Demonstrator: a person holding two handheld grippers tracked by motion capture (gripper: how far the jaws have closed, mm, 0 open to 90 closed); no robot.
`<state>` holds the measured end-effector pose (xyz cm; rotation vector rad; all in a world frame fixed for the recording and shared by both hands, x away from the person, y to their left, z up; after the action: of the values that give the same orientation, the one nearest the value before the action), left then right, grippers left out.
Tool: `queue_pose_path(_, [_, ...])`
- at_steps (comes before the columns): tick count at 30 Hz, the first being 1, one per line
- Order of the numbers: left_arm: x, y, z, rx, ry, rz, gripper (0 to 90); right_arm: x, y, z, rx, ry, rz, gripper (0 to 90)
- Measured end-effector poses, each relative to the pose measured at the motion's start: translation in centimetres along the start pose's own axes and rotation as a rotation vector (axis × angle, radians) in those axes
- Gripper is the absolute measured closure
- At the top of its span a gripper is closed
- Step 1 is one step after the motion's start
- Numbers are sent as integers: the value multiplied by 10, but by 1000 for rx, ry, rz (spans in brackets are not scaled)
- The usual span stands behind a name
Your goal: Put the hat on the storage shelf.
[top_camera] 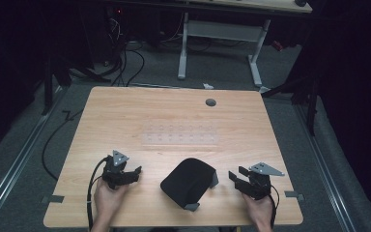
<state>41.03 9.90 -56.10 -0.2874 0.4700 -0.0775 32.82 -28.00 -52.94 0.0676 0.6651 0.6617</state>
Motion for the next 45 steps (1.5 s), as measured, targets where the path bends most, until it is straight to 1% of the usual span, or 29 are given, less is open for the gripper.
queue_pose_path(1, [0, 0, 0, 1, 0, 0, 258, 0, 3, 1, 2, -2, 4, 489])
queue_pose_path(2, [0, 0, 0, 0, 0, 0, 257, 0, 4, 1, -9, -4, 9, 488])
queue_pose_path(8, [0, 0, 0, 2, 1, -2, 258, -5, 17, 8, -15, -36, 64, 474])
queue_pose_path(9, [0, 0, 0, 1, 1, -2, 258, -6, 20, 10, -28, -41, 70, 470])
queue_pose_path(11, [0, -1, 0, 0, 1, -2, 258, -6, 26, 12, -52, -36, 68, 468])
queue_pose_path(13, [0, -1, 0, 0, 2, -2, 258, -6, 32, 15, -78, -35, 78, 466])
queue_pose_path(15, [0, -1, 0, 0, 0, -2, 258, -5, 37, 17, -84, -36, 103, 464])
queue_pose_path(17, [0, -1, 0, 1, 1, -2, 258, -4, 39, 18, -85, -34, 111, 463])
queue_pose_path(18, [0, -1, 0, 0, 1, -2, 258, 0, 42, 20, -93, -24, 127, 456])
queue_pose_path(22, [0, -1, 0, 0, 1, -2, 257, 8, 46, 22, -89, -20, 159, 427])
queue_pose_path(23, [0, -1, 0, 0, 1, -2, 257, 8, 46, 22, -89, -20, 159, 427])
queue_pose_path(25, [0, -1, 0, 2, 3, -2, 258, 15, 48, 24, -88, -5, 181, 416])
queue_pose_path(30, [0, -1, 0, 1, 2, -2, 258, 24, 51, 24, -93, 18, 203, 412])
queue_pose_path(31, [0, -1, 0, 2, 3, -2, 258, 28, 53, 24, -91, 33, 216, 412])
queue_pose_path(35, [0, -1, 0, 2, 3, -2, 258, 36, 55, 24, -93, 48, 229, 414])
queue_pose_path(40, [0, -1, 0, 2, 1, -2, 258, 47, 56, 21, -75, 67, 249, 419])
queue_pose_path(41, [0, -1, 0, 2, 3, -2, 258, 48, 56, 20, -65, 71, 253, 421])
queue_pose_path(45, [0, -1, 0, 2, 3, -2, 257, 54, 56, 18, -65, 80, 267, 429])
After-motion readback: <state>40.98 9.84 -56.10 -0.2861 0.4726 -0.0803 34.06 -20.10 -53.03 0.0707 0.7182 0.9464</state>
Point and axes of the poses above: each handheld gripper's, and its own axes: x roughly forward along the jaws, z roughly out of its top, y roughly to its left, the point moved 4 cm from there along x, roughly forward along the jaws, and after that the axes turned 15 degrees about z, right-handed, at the moved point
